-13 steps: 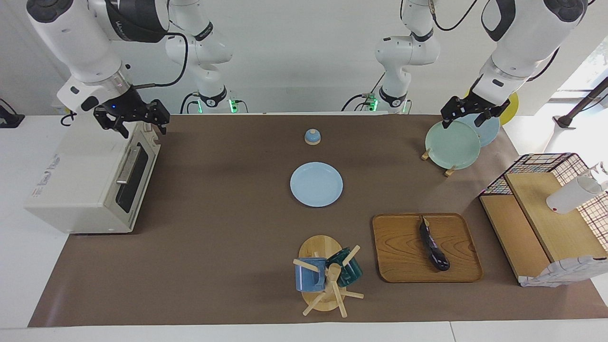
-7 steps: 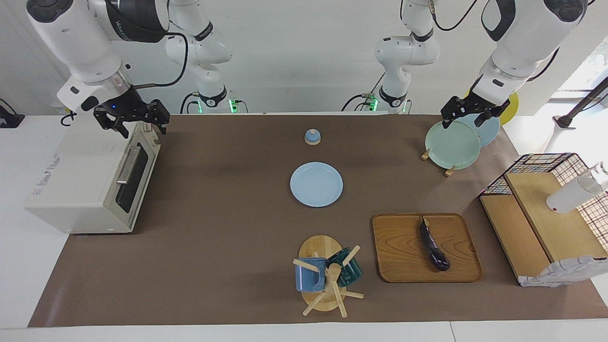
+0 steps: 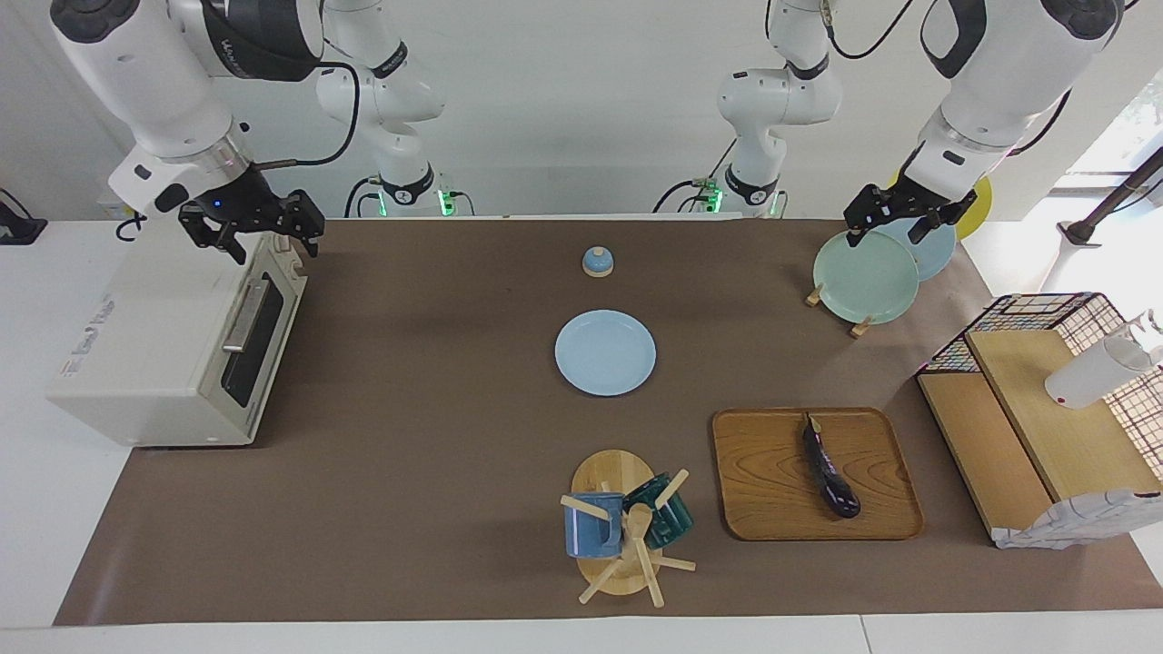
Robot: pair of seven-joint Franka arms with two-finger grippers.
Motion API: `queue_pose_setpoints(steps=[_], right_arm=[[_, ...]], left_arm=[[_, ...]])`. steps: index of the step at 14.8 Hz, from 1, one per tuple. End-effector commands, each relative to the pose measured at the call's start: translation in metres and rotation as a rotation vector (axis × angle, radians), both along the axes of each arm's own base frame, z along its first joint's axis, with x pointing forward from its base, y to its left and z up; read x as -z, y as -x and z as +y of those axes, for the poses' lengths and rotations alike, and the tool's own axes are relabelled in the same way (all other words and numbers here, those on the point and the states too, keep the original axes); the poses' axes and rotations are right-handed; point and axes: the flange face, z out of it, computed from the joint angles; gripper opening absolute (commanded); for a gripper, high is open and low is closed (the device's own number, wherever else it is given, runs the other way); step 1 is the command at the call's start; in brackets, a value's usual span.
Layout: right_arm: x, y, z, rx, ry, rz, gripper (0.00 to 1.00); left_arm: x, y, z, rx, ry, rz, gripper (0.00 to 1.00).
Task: Put eggplant into oven
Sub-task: 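Move the left gripper toward the purple eggplant on the wooden tray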
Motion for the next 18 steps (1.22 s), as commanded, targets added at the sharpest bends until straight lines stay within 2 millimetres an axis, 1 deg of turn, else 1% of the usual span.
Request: queue_pose_setpoints(steps=[1,2,3,4,5,7,9,10,12,13,14,15,16,17,18], right_arm=[[0.003,0.004,-0.002,0.006,-0.014,0.004,0.88],[0.004,0.006,-0.002,-0.015,-0.016,0.001,0.57],[0.007,0.007,-0.003,-0.046,-0.018,0.004,0.24],[0.009,0.008,-0.006,-0.078,-0.021,0.007,0.08],[0.013,0.008,-0.013,-0.111,-0.025,0.001,0.00],[0.022,0.012,-0.025,-0.140,-0.026,-0.015,0.00],[0.032,0.016,-0.031,-0.119,-0.004,-0.031,0.00],[0.039,0.018,-0.035,-0.095,0.038,-0.034,0.00],[0.058,0.017,-0.041,0.038,0.087,-0.030,0.00],[0.066,0.019,-0.050,0.103,0.094,-0.019,0.00],[0.078,0.018,-0.056,0.120,0.108,-0.019,0.00],[0.091,0.018,-0.064,0.119,0.130,-0.023,0.00],[0.099,0.018,-0.070,0.105,0.173,-0.025,0.00],[0.107,0.018,-0.071,0.085,0.210,-0.014,0.00],[0.109,0.016,-0.072,0.078,0.226,-0.011,0.00]], left_arm=[[-0.004,-0.003,-0.004,0.001,-0.001,-0.047,1.00],[-0.002,-0.007,-0.004,-0.004,0.018,-0.055,1.00],[0.000,-0.011,-0.005,-0.007,0.035,-0.061,1.00],[0.007,-0.017,-0.005,-0.008,0.037,-0.059,1.00],[0.016,-0.026,-0.008,-0.004,0.036,-0.056,1.00],[0.038,-0.045,-0.010,-0.006,0.037,-0.070,1.00],[0.084,-0.074,-0.013,-0.005,0.033,-0.049,1.00],[0.108,-0.089,-0.014,0.000,0.033,-0.058,1.00],[0.151,-0.111,-0.013,0.043,0.035,-0.071,1.00],[0.170,-0.119,-0.013,0.047,0.033,-0.077,1.00],[0.190,-0.127,-0.016,0.048,0.032,-0.082,1.00],[0.206,-0.133,-0.017,0.053,0.030,-0.090,1.00],[0.222,-0.138,-0.020,0.068,0.029,-0.089,1.00],[0.232,-0.148,-0.023,0.073,0.029,-0.090,1.00],[0.241,-0.159,-0.030,0.079,0.029,-0.092,1.00]])
